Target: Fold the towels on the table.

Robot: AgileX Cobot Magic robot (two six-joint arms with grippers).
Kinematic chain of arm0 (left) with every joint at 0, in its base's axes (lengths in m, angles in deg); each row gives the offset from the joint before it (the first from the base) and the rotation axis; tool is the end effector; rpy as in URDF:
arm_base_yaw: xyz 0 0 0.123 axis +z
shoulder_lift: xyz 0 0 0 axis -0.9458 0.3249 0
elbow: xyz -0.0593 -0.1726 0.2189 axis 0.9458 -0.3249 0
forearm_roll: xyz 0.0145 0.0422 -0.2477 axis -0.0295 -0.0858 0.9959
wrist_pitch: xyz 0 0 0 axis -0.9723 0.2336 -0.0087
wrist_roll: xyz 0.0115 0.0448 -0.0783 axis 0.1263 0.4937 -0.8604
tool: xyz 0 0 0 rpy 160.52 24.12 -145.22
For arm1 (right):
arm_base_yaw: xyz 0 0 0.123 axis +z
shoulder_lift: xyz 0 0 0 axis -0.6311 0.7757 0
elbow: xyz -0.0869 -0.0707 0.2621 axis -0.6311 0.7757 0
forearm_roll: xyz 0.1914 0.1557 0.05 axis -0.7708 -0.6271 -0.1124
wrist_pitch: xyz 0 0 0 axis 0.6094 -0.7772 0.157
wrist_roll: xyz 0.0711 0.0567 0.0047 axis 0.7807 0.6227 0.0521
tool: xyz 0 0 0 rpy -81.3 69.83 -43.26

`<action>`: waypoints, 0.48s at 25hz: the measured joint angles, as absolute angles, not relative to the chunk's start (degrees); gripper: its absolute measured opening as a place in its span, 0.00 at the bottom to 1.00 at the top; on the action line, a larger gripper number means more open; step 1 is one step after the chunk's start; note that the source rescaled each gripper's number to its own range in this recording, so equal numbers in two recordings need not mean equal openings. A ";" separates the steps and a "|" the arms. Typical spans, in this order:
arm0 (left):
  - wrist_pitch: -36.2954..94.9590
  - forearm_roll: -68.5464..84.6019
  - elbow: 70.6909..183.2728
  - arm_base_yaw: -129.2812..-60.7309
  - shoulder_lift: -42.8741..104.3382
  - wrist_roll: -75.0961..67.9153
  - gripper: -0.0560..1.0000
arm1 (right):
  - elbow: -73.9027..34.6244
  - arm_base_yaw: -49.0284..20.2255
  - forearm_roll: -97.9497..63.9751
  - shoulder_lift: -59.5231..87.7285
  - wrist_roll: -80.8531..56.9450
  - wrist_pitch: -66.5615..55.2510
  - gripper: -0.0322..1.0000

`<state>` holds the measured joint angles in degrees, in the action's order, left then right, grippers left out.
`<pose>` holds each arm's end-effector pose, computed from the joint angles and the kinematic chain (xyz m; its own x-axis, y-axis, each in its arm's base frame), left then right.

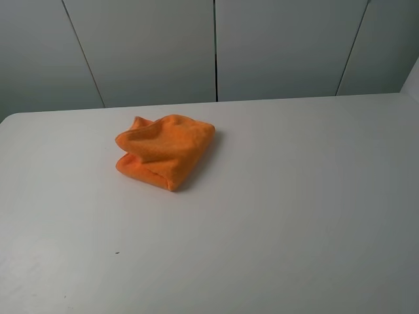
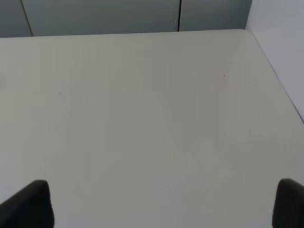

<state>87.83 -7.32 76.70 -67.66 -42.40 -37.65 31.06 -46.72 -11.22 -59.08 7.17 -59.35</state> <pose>-0.0076 0.0021 0.2782 -0.4709 -0.0128 -0.8821 -0.0771 0.9967 0.0267 -0.0076 0.0040 0.2783 -0.4755 0.0146 -0.8796 0.0804 0.9964 -0.0269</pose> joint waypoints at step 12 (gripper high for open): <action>87.83 -7.32 76.70 -67.66 -42.40 -37.65 0.98 | 31.06 -46.72 -11.22 -59.08 7.17 -59.35 1.00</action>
<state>87.83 -7.32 76.70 -67.66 -42.40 -37.65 31.06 -46.72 -11.22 -59.08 7.17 -59.35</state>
